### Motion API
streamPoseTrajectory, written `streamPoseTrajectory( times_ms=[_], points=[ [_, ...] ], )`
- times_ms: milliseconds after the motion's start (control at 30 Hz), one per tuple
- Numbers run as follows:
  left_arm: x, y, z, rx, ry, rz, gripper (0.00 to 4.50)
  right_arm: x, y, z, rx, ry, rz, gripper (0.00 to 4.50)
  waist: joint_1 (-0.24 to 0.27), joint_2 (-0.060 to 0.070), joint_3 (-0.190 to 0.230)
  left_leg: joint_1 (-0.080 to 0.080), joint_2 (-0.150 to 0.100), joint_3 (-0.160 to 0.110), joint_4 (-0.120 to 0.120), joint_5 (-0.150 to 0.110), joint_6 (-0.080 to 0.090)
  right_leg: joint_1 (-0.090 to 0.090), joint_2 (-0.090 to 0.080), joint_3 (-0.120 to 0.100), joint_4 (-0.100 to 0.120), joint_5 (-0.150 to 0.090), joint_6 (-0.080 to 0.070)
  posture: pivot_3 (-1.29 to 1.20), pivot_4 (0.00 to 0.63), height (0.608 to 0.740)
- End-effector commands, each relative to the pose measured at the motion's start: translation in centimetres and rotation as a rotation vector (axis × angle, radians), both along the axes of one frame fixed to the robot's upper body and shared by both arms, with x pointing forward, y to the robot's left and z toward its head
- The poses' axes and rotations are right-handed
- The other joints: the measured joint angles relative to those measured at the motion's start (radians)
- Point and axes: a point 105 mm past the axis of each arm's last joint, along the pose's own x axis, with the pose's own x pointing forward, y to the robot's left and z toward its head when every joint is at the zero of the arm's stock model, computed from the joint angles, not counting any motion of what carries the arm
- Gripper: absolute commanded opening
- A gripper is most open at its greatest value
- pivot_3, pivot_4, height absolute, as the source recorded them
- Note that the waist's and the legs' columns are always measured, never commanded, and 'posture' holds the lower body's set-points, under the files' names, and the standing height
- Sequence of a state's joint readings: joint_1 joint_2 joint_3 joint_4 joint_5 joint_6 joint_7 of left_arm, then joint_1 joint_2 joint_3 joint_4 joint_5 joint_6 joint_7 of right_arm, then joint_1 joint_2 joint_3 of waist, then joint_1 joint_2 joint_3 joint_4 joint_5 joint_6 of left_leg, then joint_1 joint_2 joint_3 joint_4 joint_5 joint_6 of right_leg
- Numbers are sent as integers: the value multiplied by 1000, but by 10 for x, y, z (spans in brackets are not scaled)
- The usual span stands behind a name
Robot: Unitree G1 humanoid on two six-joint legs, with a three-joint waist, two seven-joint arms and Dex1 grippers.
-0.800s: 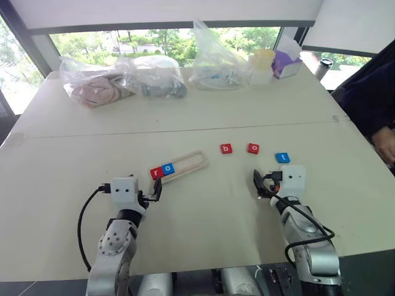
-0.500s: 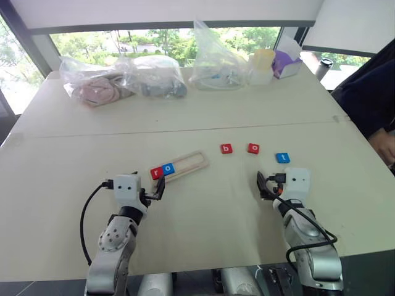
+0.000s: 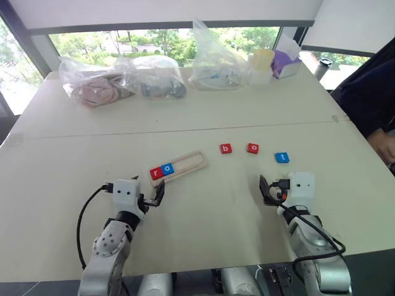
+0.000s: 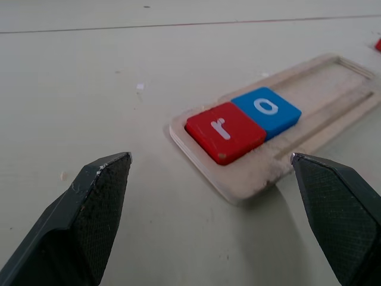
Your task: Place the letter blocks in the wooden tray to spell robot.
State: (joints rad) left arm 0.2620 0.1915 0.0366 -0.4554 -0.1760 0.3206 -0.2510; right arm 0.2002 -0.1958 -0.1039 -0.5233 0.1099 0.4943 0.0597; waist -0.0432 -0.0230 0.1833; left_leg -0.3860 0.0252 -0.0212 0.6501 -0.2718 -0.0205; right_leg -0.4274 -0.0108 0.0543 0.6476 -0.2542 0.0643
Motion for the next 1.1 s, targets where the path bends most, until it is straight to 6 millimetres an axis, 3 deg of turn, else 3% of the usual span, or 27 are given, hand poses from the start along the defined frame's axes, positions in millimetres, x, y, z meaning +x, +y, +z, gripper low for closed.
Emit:
streamPoseTrajectory(
  times_ms=[33,200,367,467,667,900,1100],
  points=[
    [-10,5,24,27,-73,-142,4500,-4,9,27,-27,-77,114,4476,-1,0,0,0,1,0,0,0,0,0,0,0,0,0,1,0,150,740],
    [-24,15,42,62,-19,-432,4500,-15,34,43,-57,-42,478,4476,0,0,1,0,2,0,0,0,0,-1,0,0,0,-1,0,0,150,740],
    [-13,37,64,135,39,-622,4500,-32,38,47,-89,125,818,4476,7,1,1,0,1,0,1,0,0,0,0,-1,-1,-1,0,0,150,740],
    [-1,48,69,242,108,-771,4500,-37,30,59,-161,223,995,4476,5,2,4,0,1,2,1,0,0,0,0,-2,-1,-1,0,0,150,740],
    [30,58,81,343,148,-904,4500,-34,31,83,-232,258,1126,4476,3,1,5,-1,-1,2,-1,0,0,-2,0,-2,-2,0,0,0,150,740],
    [60,46,78,390,140,-976,4500,-21,37,93,-262,202,1126,4476,4,0,5,-4,-1,2,-1,0,0,-3,0,-3,-2,3,1,0,150,740],
    [78,26,63,384,137,-1019,4500,-24,52,96,-254,133,1085,4476,6,0,5,-4,-1,1,1,0,1,-3,1,-3,0,4,1,0,150,740]
  ],
)
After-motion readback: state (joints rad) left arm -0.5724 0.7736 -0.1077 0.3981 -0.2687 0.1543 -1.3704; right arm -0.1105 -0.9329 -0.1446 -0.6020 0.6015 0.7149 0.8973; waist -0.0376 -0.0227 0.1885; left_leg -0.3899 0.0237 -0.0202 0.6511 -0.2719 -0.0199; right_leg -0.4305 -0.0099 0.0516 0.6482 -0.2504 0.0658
